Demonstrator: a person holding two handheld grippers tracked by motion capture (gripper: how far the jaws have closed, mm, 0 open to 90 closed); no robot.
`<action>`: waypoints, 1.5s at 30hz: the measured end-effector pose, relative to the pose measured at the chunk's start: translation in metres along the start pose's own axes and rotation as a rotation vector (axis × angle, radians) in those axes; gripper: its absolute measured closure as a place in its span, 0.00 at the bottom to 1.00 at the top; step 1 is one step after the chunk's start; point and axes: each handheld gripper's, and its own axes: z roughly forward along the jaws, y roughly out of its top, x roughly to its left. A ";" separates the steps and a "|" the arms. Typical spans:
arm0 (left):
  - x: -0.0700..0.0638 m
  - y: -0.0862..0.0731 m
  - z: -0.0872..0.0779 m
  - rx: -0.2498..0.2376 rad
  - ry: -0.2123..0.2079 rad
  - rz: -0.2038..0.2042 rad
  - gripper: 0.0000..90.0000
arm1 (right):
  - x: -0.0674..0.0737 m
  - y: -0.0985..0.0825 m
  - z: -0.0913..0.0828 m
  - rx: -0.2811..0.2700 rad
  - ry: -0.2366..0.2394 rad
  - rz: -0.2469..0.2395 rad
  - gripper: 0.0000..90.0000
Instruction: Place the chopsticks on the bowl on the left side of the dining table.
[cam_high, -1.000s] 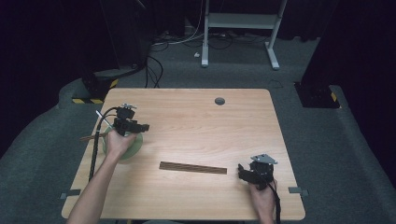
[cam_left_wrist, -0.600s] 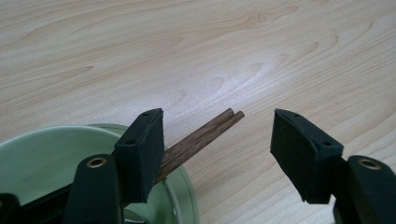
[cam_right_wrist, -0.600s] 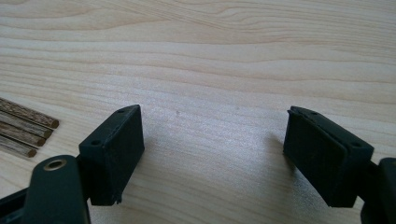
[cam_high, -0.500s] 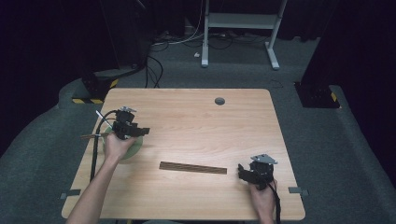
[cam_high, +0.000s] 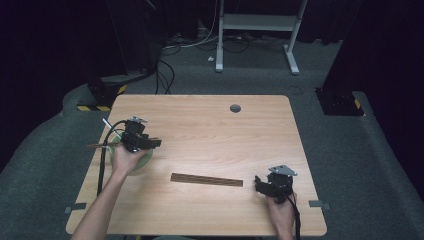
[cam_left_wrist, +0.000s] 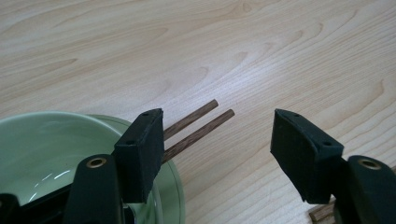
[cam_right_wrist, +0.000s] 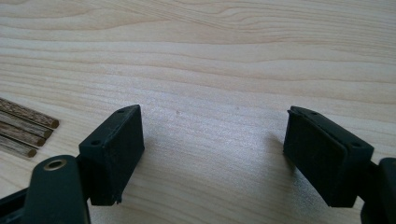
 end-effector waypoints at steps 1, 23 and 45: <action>0.000 0.000 0.000 0.000 0.000 0.000 0.39 | 0.000 0.000 0.000 0.000 0.000 0.000 0.22; 0.005 0.016 0.009 -0.002 0.011 -0.021 0.39 | 0.000 0.000 0.000 0.000 0.000 0.000 0.22; -0.005 0.000 0.006 0.016 -0.021 0.003 0.38 | 0.000 0.000 0.000 0.000 0.000 0.000 0.22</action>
